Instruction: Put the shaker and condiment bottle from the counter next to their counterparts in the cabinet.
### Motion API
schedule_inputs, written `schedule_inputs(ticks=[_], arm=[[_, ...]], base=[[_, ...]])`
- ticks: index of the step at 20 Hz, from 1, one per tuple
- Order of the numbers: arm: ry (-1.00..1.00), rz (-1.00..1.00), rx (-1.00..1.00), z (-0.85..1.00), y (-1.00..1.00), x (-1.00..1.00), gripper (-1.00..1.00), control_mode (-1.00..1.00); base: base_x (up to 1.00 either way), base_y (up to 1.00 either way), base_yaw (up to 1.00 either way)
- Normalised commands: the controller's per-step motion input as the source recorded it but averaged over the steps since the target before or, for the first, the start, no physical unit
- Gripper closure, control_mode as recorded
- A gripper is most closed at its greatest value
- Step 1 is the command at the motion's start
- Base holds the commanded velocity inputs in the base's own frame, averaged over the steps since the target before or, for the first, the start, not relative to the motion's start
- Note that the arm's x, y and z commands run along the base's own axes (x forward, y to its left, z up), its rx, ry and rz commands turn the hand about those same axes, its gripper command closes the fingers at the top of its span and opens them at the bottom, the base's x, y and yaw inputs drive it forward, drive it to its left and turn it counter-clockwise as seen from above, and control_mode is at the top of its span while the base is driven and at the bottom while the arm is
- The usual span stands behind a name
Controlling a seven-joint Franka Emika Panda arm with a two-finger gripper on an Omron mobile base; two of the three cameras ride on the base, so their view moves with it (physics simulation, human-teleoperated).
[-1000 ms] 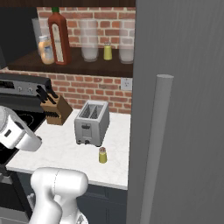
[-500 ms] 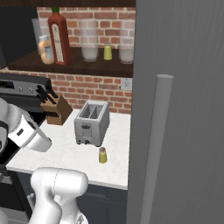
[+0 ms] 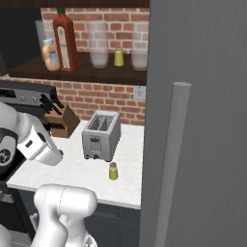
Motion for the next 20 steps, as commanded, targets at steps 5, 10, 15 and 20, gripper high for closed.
schedule_inputs(ticks=[5, 10, 15, 20], arm=[[-0.45, -0.03, -0.05, -1.0, -0.09, 0.07, -1.0, -1.0], [-0.37, 0.0, -0.05, -1.0, -0.09, 0.08, -1.0, -1.0], [-0.29, 0.0, -0.03, -1.0, -0.18, 0.06, -1.0, -1.0], [-0.22, 0.0, -0.03, -1.0, -0.21, 0.01, -1.0, -1.0]], base=[[0.0, 0.0, 0.0], [0.0, 0.0, 0.0], [0.0, 0.0, 0.0], [0.0, 0.0, 0.0]])
